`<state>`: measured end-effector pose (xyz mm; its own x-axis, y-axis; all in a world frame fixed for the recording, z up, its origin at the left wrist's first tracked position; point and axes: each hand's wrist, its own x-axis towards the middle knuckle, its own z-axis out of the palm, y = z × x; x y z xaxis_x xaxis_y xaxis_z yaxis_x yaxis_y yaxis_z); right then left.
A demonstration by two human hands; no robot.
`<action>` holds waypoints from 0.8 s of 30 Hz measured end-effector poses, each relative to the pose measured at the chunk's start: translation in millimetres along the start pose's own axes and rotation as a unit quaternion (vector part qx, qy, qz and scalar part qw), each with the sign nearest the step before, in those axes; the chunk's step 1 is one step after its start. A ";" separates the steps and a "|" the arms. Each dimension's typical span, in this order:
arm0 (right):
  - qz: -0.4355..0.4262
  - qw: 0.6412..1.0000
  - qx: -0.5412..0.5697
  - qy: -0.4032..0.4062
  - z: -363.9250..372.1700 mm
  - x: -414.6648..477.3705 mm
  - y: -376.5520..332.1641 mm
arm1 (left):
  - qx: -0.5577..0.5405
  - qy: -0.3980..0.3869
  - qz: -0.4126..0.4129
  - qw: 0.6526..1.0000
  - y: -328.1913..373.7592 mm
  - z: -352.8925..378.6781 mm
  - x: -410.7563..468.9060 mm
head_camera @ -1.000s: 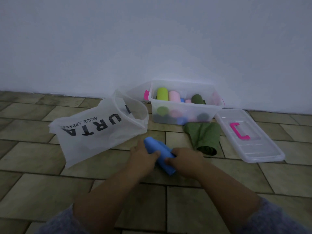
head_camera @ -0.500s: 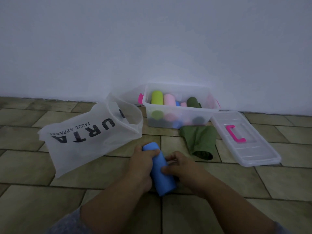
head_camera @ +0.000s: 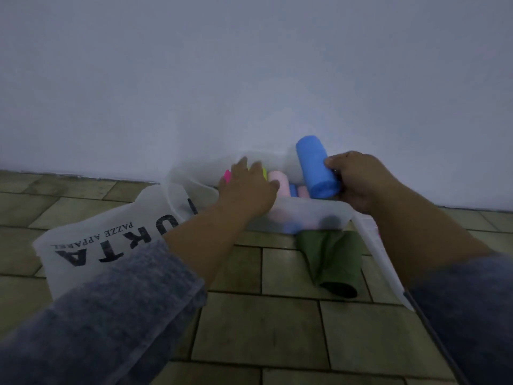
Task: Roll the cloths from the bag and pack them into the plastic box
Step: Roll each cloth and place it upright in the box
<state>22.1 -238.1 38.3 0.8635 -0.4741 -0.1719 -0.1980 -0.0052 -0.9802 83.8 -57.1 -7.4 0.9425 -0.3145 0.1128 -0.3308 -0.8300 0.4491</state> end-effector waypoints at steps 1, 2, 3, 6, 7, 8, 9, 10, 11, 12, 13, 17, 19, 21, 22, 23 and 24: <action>-0.005 0.996 -0.084 0.027 4.6 11.8 -1.0 | 0.036 -0.034 0.000 0.999 -1.4 6.9 1.6; -0.007 0.986 -0.162 0.037 10.4 21.3 -0.2 | 0.059 -0.045 0.009 0.997 -2.7 13.4 1.9; -0.004 0.970 -0.242 0.032 16.2 28.3 2.6 | 0.074 -0.041 0.021 0.996 -4.5 18.2 1.5; -0.029 0.863 -0.503 -0.021 38.4 35.1 4.8 | 0.100 -0.015 0.040 0.994 -9.2 24.7 1.1; -0.032 0.838 -0.542 -0.040 43.6 37.2 4.4 | 0.106 -0.015 0.042 0.993 -10.0 25.3 1.3; -0.024 0.809 -0.584 -0.060 46.2 42.6 5.6 | 0.106 -0.012 0.046 0.993 -10.6 25.9 2.1; -0.015 0.791 -0.608 -0.067 48.1 47.2 8.0 | 0.105 -0.015 0.046 0.993 -10.9 26.1 2.2; -0.003 0.775 -0.628 -0.072 49.4 48.9 10.3 | 0.100 -0.022 0.045 0.994 -11.6 26.6 3.0; -0.007 0.770 -0.634 -0.069 48.7 54.3 14.7 | 0.096 -0.024 0.045 0.994 -12.6 27.6 3.0; -0.008 0.766 -0.639 -0.075 47.3 59.1 18.6 | 0.094 -0.020 0.048 0.994 -13.3 29.1 2.8; -0.008 0.775 -0.627 -0.076 45.3 57.6 20.4 | 0.093 -0.021 0.048 0.994 -14.1 30.2 2.8; -0.135 0.879 -0.457 0.015 32.8 45.0 23.8 | 0.079 -0.012 0.046 0.996 -12.4 27.5 0.6; -0.215 0.920 -0.298 0.138 24.2 18.1 31.0 | 0.035 0.011 0.074 0.997 -12.6 18.0 -8.2; -0.254 0.908 -0.240 0.232 12.6 -9.9 47.9 | -0.038 0.083 0.132 0.987 -18.6 10.7 -31.1; -0.245 0.905 -0.236 0.255 3.0 -23.1 60.9 | -0.069 0.098 0.151 0.981 -23.3 10.3 -50.7; -0.223 0.909 -0.235 0.261 -7.7 -35.3 76.9 | -0.085 0.097 0.180 0.975 -29.4 9.7 -70.7; -0.173 0.913 -0.260 0.264 -16.8 -46.3 94.1 | -0.062 0.067 0.184 0.979 -32.6 11.4 -85.1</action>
<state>-44.3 -231.4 -44.3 0.5998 -0.7218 0.3452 -0.2670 -0.5873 -0.7641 13.9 -8.5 -41.8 0.7614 -0.5109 0.3991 -0.6483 -0.6075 0.4591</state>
